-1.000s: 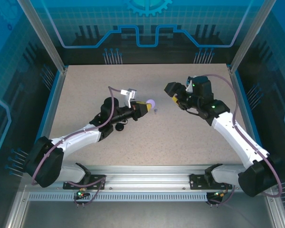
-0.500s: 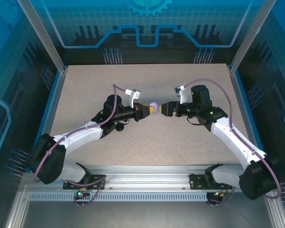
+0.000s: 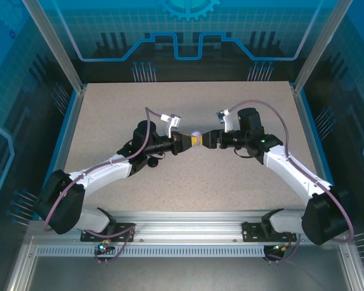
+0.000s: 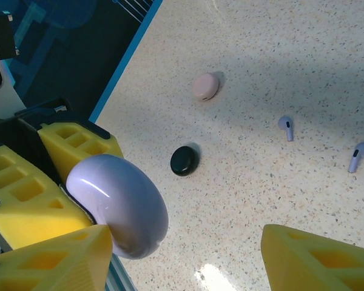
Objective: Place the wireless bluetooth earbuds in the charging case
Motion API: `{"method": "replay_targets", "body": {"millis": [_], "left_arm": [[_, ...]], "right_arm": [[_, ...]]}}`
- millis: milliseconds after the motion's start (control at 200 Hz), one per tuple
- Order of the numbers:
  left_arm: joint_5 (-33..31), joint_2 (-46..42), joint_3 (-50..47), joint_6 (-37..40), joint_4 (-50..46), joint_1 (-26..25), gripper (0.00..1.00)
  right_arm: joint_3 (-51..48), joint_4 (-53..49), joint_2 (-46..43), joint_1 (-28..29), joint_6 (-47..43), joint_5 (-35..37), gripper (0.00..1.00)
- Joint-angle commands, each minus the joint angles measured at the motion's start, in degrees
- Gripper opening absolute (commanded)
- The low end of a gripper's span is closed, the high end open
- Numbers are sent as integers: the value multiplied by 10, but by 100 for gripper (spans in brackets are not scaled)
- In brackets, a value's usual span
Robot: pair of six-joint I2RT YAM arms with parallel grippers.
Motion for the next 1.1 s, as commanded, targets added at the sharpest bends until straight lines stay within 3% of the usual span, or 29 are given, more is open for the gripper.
{"method": "replay_targets", "body": {"millis": [0, 455, 645, 810, 1096], "left_arm": [[27, 2, 20, 14, 3, -4, 0], [23, -17, 7, 13, 6, -4, 0], [29, -9, 7, 6, 18, -4, 0], [32, -7, 10, 1, 25, -3, 0], [33, -8, 11, -5, 28, -4, 0]], "right_arm": [[-3, 15, 16, 0, -3, 17, 64], [-35, 31, 20, -46, 19, 6, 56], [-56, 30, -32, -47, -2, -63, 54], [-57, 52, -31, -47, -2, -111, 46], [-51, 78, -9, -36, 10, -118, 41]]}}
